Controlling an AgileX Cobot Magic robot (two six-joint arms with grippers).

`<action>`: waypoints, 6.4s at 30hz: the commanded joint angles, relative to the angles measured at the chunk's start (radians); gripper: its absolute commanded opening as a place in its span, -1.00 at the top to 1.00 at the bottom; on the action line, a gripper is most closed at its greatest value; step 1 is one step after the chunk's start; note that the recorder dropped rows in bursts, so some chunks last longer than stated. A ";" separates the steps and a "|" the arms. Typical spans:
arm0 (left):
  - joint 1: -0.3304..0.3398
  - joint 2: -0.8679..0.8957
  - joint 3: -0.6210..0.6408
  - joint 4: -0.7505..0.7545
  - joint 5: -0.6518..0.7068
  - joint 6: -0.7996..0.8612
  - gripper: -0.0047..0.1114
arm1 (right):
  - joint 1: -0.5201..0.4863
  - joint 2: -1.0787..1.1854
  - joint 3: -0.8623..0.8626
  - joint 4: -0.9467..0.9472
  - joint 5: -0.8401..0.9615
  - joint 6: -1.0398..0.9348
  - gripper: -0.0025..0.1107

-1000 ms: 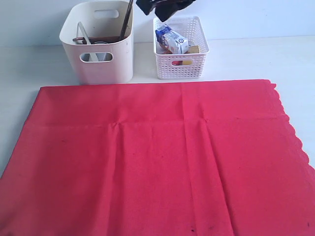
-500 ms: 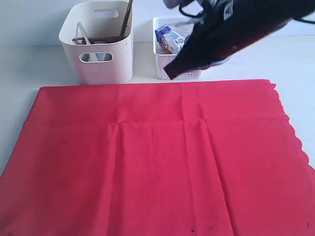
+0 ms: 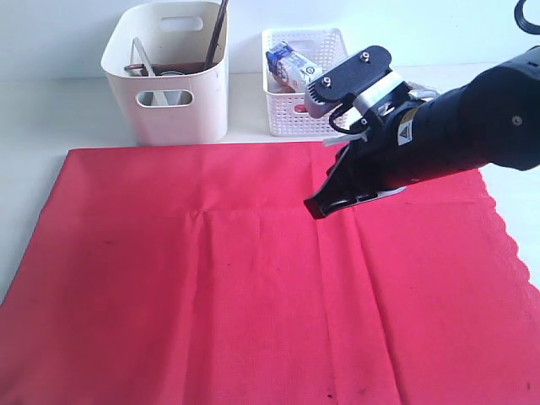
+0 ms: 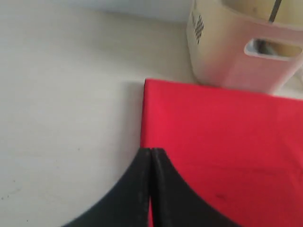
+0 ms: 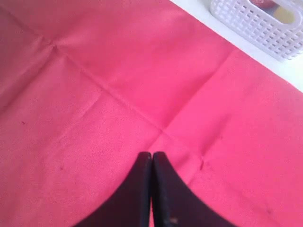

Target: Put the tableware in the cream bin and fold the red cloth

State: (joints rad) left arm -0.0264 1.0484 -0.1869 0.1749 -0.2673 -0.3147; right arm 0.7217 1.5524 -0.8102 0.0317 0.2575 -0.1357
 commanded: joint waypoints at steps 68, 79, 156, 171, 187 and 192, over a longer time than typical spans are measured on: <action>-0.136 0.132 -0.351 0.311 0.267 -0.173 0.92 | -0.107 0.105 0.126 -0.002 -0.074 0.060 0.96; -0.626 0.194 -0.575 0.311 0.373 -0.141 0.92 | -0.107 -0.323 0.124 -0.008 -0.012 0.060 0.96; -0.984 0.895 -0.813 0.100 0.475 0.001 0.88 | -0.107 -1.035 0.326 0.015 -0.026 0.166 0.96; -1.147 0.783 -0.840 0.109 0.498 0.150 0.88 | -0.107 -1.035 0.326 0.015 -0.028 0.164 0.96; -0.750 0.799 -0.661 0.101 0.356 0.067 0.88 | -0.107 -1.035 0.326 0.015 -0.028 0.164 0.96; -0.782 0.882 -0.639 0.101 0.292 0.067 0.88 | -0.107 -1.035 0.326 0.015 -0.042 0.164 0.96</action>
State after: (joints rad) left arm -0.7883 1.8876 -0.8363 0.2847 0.0655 -0.2395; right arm 0.6196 0.5157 -0.4898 0.0450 0.2373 0.0287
